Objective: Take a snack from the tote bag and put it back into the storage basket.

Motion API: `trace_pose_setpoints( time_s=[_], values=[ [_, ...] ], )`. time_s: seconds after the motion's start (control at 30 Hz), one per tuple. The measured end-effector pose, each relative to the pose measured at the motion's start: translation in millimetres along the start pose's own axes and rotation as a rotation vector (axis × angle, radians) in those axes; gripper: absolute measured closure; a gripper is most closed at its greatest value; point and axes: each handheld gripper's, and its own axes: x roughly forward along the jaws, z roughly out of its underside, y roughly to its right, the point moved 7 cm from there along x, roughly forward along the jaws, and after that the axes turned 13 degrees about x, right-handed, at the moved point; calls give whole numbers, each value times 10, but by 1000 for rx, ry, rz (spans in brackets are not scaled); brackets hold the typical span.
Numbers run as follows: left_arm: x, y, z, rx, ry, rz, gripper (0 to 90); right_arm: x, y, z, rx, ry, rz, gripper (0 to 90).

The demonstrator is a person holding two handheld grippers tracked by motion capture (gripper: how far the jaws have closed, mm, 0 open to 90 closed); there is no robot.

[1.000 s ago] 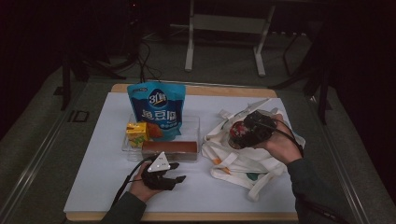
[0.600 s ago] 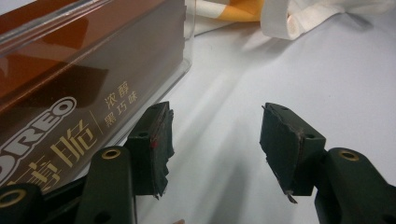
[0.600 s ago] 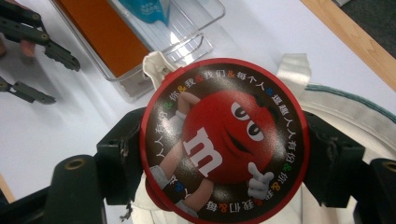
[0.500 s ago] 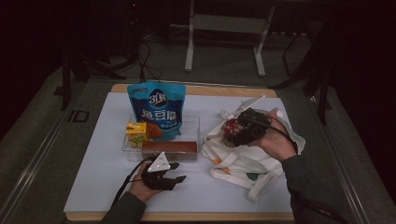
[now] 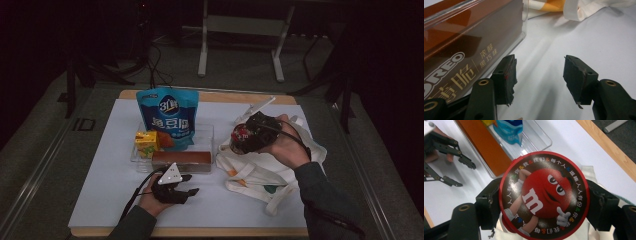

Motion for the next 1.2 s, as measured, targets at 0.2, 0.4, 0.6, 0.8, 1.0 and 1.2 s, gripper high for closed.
trace_pose_setpoints(
  time_s=[0.2,0.4,0.6,0.8,1.0,1.2],
  values=[
    [1,1,0,1,-1,1,438,-1,-42,-99,-2,13,-11,256],
    [0,0,0,0,-1,2,438,1,-74,-197,-5,23,-14,256],
    [0,1,1,-1,-1,2,438,5,-93,-267,-1,31,-18,256],
    [-2,-1,3,-1,-4,3,438,1,-104,-326,2,35,-22,256],
    [-2,-2,3,-2,-4,4,438,30,-142,-370,-3,33,-31,256],
    [-2,-3,3,-1,-4,5,438,64,-187,-431,-10,34,-37,256]
  ],
)
